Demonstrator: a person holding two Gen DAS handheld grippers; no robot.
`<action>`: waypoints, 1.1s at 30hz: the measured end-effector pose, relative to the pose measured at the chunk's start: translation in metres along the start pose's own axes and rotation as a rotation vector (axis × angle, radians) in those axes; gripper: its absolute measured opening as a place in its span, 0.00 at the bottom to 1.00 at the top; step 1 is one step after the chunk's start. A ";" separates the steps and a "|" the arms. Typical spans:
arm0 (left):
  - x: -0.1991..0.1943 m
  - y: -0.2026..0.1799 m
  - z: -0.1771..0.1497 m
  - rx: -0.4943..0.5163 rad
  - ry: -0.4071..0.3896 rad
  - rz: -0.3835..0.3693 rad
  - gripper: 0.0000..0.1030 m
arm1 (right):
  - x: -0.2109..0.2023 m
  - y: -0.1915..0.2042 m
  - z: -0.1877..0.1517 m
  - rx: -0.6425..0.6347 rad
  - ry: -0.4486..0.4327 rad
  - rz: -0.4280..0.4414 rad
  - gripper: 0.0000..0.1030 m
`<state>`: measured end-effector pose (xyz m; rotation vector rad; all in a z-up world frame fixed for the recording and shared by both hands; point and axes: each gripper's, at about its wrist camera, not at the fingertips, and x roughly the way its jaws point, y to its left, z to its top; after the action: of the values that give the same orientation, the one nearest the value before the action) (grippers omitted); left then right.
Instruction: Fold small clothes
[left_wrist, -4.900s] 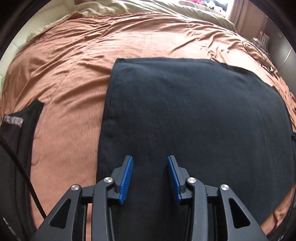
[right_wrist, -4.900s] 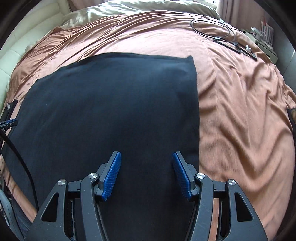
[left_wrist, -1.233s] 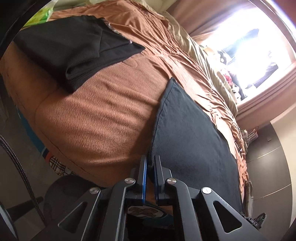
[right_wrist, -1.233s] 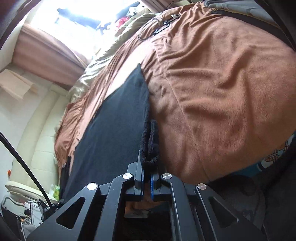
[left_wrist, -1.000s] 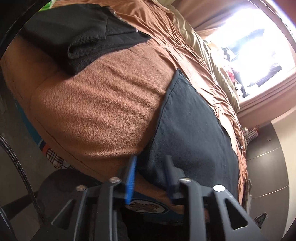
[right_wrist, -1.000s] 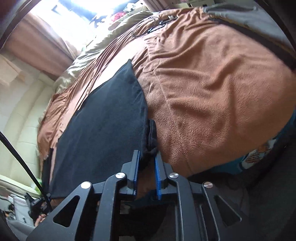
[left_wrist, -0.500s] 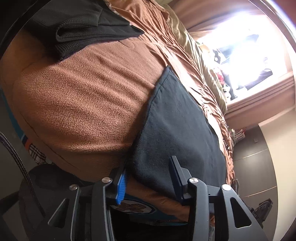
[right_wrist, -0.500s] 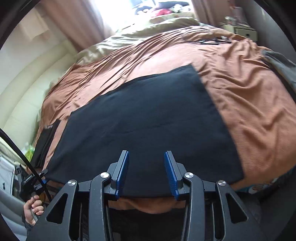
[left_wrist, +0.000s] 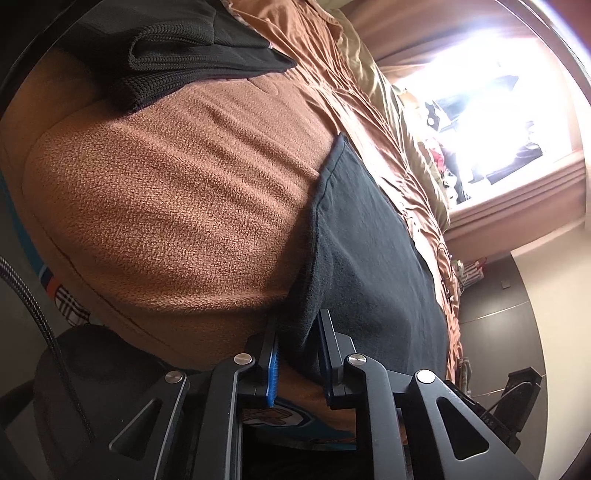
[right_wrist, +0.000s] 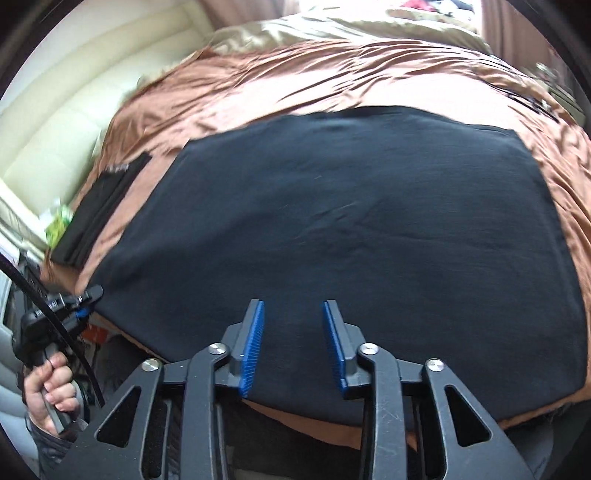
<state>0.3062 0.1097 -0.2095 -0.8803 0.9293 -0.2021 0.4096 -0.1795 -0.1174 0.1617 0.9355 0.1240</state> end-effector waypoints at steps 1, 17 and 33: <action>-0.001 0.001 -0.001 -0.004 0.000 -0.002 0.17 | 0.008 0.005 0.002 -0.016 0.010 -0.007 0.24; -0.007 0.009 -0.006 -0.096 -0.028 -0.001 0.13 | 0.097 0.011 0.074 -0.006 0.071 -0.110 0.13; -0.007 0.004 -0.009 -0.198 -0.048 0.049 0.13 | 0.155 -0.030 0.162 0.056 0.103 -0.161 0.10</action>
<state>0.2939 0.1111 -0.2111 -1.0392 0.9360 -0.0465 0.6322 -0.1955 -0.1512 0.1317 1.0516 -0.0434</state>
